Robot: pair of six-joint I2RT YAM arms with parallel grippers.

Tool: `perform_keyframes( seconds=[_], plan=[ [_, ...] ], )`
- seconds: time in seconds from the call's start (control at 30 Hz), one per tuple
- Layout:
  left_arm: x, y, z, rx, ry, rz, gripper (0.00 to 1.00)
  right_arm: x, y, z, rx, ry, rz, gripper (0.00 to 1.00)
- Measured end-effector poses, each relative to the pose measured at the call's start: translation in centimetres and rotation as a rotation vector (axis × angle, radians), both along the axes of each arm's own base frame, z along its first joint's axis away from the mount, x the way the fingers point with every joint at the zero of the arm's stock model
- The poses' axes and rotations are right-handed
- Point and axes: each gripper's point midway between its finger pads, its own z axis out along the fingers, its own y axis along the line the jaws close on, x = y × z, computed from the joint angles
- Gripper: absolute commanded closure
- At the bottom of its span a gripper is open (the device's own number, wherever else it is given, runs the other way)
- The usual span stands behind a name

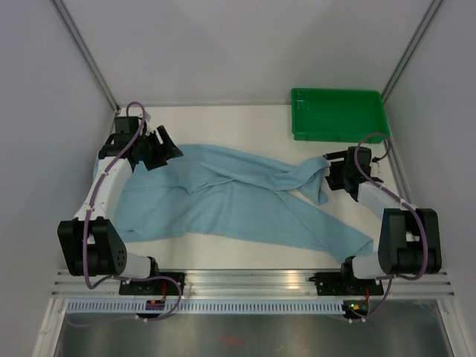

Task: Fold and stack the trousers
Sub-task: Flatten the trousers out

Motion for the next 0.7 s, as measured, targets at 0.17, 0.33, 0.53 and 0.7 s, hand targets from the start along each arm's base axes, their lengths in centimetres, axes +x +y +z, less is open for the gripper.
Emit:
perform_keyframes(
  seconds=[0.17, 0.33, 0.53, 0.7],
  plan=[
    [0.0, 0.0, 0.0, 0.000, 0.000, 0.000, 0.25, 3.1, 1.4, -1.4, -0.019, 0.024, 0.053, 0.43],
    [0.0, 0.0, 0.0, -0.001, 0.000, -0.001, 0.25, 4.0, 1.9, -3.1, -0.069, 0.069, 0.100, 1.00],
    [0.1, -0.5, 0.2, -0.021, -0.013, -0.022, 0.25, 10.2, 2.4, 3.9, -0.207, -0.072, 0.247, 1.00],
    [0.0, -1.0, -0.1, -0.031, -0.012, -0.038, 0.25, 11.3, 5.1, 18.8, -0.469, -0.440, 0.412, 0.91]
  ],
)
